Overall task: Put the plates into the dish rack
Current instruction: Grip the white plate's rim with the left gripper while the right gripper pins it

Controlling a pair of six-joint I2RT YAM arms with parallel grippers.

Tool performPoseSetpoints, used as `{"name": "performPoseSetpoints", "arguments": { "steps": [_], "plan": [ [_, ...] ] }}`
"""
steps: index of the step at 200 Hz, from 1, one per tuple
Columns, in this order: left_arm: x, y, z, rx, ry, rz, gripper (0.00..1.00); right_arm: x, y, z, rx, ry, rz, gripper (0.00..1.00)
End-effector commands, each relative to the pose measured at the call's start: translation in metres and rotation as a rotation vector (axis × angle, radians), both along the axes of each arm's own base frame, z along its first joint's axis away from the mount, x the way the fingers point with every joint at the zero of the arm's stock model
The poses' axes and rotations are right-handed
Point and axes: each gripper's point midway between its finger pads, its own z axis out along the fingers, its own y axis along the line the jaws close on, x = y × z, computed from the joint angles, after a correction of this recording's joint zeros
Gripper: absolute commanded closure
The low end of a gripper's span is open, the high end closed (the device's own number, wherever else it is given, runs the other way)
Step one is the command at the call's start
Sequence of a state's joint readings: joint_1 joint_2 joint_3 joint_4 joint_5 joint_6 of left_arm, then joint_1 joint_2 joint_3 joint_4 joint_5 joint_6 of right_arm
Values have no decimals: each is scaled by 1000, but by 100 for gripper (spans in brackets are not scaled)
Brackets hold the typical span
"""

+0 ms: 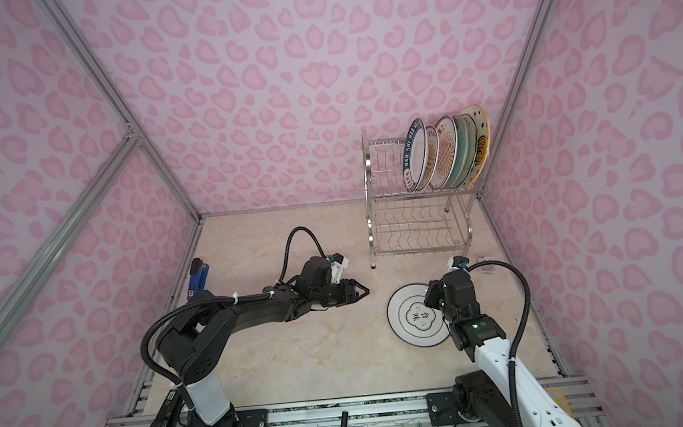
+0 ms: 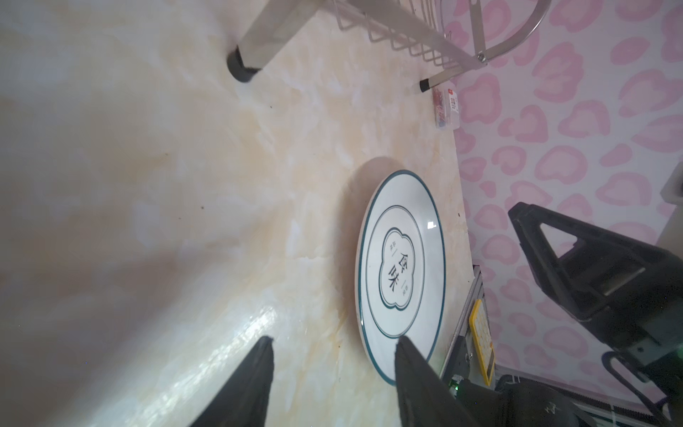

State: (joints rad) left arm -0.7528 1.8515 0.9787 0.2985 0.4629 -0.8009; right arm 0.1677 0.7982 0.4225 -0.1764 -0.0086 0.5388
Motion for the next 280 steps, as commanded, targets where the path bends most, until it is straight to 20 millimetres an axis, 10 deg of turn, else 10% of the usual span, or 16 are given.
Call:
{"name": "performPoseSetpoints", "arguments": {
  "steps": [1, 141, 280],
  "plan": [
    [-2, -21, 3, -50, 22, -11, 45, 2, 3, 2, 37, -20, 6, 71],
    [-45, -84, -34, -57, 170, -83, 53, 2, 1, 6, 54, -50, -9, 71],
    [-37, -89, -48, -23, 188, -57, 97, 1, 0, 6, 48, -52, -8, 71]
  ]
}}
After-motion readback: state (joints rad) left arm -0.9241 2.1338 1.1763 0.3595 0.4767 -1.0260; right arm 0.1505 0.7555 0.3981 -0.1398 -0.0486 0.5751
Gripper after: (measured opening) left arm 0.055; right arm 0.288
